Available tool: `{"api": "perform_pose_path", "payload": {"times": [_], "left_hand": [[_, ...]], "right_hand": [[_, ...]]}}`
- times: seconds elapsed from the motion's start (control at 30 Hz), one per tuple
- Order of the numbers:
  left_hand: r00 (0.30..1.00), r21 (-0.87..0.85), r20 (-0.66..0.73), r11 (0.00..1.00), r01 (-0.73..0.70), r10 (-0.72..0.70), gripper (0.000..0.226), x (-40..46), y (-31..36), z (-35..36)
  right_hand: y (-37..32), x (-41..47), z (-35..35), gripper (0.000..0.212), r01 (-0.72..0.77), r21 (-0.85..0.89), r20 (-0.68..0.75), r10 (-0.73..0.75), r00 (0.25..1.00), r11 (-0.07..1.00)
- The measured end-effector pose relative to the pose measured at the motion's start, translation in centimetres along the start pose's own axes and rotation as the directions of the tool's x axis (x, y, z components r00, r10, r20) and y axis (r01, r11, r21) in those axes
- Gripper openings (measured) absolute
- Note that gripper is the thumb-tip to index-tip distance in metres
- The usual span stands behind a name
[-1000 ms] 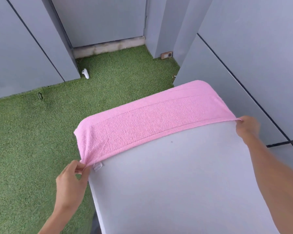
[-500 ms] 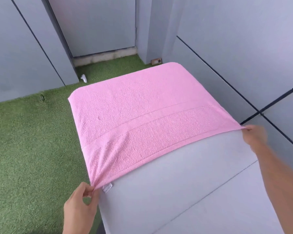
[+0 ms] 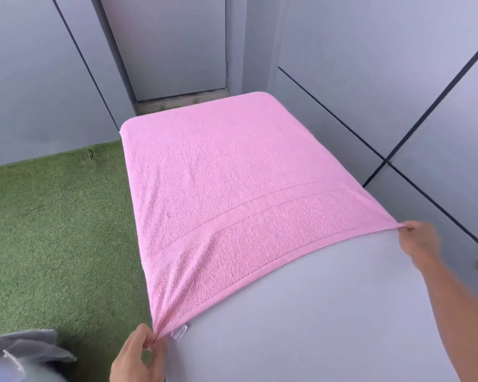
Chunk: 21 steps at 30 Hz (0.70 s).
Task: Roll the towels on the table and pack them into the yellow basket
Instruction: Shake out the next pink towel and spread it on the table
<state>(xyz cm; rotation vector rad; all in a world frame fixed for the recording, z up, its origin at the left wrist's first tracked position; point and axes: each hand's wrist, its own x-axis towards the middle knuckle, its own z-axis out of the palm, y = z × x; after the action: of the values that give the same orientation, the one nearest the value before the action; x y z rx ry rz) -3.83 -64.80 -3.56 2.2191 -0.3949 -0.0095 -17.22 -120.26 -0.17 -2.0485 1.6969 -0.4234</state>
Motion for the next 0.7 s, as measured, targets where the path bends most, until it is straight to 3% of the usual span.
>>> {"api": "perform_pose_path", "payload": {"times": [0.3, 0.43, 0.7], "left_hand": [[0.998, 0.024, -0.059, 0.999, -0.020, 0.022, 0.031, -17.0, 3.2, -0.6], [0.997, 0.029, -0.082, 1.000, 0.006, -0.004, 0.040, -23.0, 4.6, -1.0], [0.994, 0.042, -0.073, 0.996, 0.082, -0.079, 0.034, -34.0, 6.3, -1.4]], "right_hand": [[12.8, -7.1, -7.1, 0.027, 0.013, 0.007, 0.004, -0.013, 1.000, 1.000], [17.7, -9.7, -10.1, 0.026, 0.010, 0.060, 0.024, -0.012, 1.000, 0.998], [26.0, -13.4, -14.4, 0.025, 0.015, 0.107, 0.047, -0.020, 0.999, 0.994]]}}
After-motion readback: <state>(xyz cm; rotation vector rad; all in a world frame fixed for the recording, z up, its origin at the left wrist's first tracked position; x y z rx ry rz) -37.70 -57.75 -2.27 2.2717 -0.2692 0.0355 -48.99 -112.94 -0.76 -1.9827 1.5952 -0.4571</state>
